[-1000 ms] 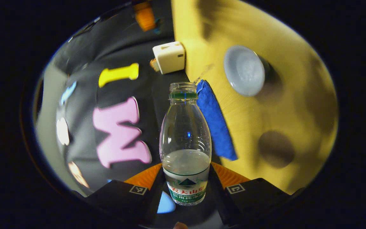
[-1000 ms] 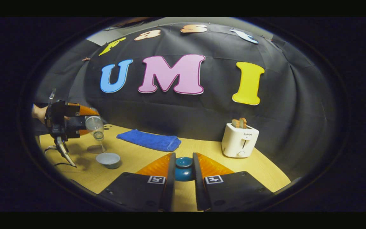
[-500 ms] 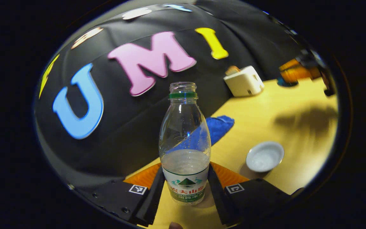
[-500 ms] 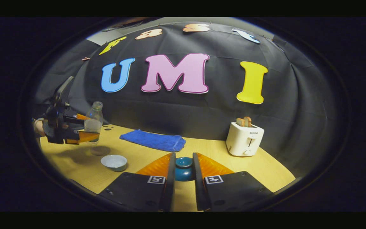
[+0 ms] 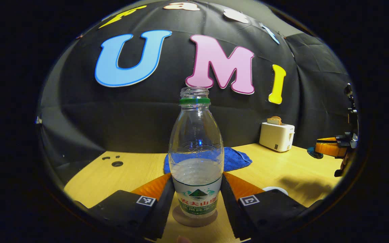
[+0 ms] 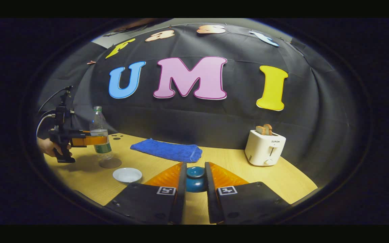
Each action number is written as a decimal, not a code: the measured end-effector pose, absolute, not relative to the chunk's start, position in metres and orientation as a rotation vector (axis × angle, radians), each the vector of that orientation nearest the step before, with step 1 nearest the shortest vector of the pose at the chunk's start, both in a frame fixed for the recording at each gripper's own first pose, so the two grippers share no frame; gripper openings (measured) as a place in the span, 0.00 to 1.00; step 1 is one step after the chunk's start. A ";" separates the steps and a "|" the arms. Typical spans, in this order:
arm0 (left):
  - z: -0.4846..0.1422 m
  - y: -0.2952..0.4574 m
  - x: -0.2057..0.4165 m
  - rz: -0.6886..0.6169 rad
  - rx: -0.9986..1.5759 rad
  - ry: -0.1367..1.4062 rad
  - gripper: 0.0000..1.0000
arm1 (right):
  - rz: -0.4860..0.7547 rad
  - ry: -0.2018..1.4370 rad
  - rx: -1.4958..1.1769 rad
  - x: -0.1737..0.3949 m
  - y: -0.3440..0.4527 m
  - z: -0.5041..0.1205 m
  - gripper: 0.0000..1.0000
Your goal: Open the teacup lid with one hand, grasp the water bottle and pour water into the teacup with the other hand; after pouring, place the water bottle on the coaster and then close the teacup lid.
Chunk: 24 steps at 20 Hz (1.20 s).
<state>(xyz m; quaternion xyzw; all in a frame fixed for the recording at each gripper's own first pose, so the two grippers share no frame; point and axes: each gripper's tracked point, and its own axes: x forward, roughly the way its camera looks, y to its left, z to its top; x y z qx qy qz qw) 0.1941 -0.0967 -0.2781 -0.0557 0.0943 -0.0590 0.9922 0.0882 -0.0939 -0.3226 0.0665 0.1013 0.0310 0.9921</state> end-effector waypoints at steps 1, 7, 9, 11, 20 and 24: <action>-0.281 -0.098 0.193 -0.114 -0.119 0.200 0.75 | 0.062 0.203 0.133 0.089 -0.093 -0.322 0.30; -0.306 -0.096 0.204 -0.116 -0.125 0.224 0.77 | 0.071 0.207 0.143 0.093 -0.079 -0.322 0.30; -0.306 -0.095 0.207 -0.109 -0.119 0.218 0.77 | 0.076 0.206 0.141 0.094 -0.075 -0.322 0.35; -0.307 -0.095 0.205 -0.116 -0.109 0.217 0.78 | 0.083 0.207 0.145 0.095 -0.071 -0.321 0.31; -0.317 -0.096 0.195 -0.118 -0.163 0.250 0.95 | 0.130 0.206 0.166 0.097 -0.044 -0.316 0.33; -0.320 -0.099 0.178 -0.135 -0.167 0.271 0.95 | 0.179 0.203 0.205 0.100 -0.016 -0.313 0.35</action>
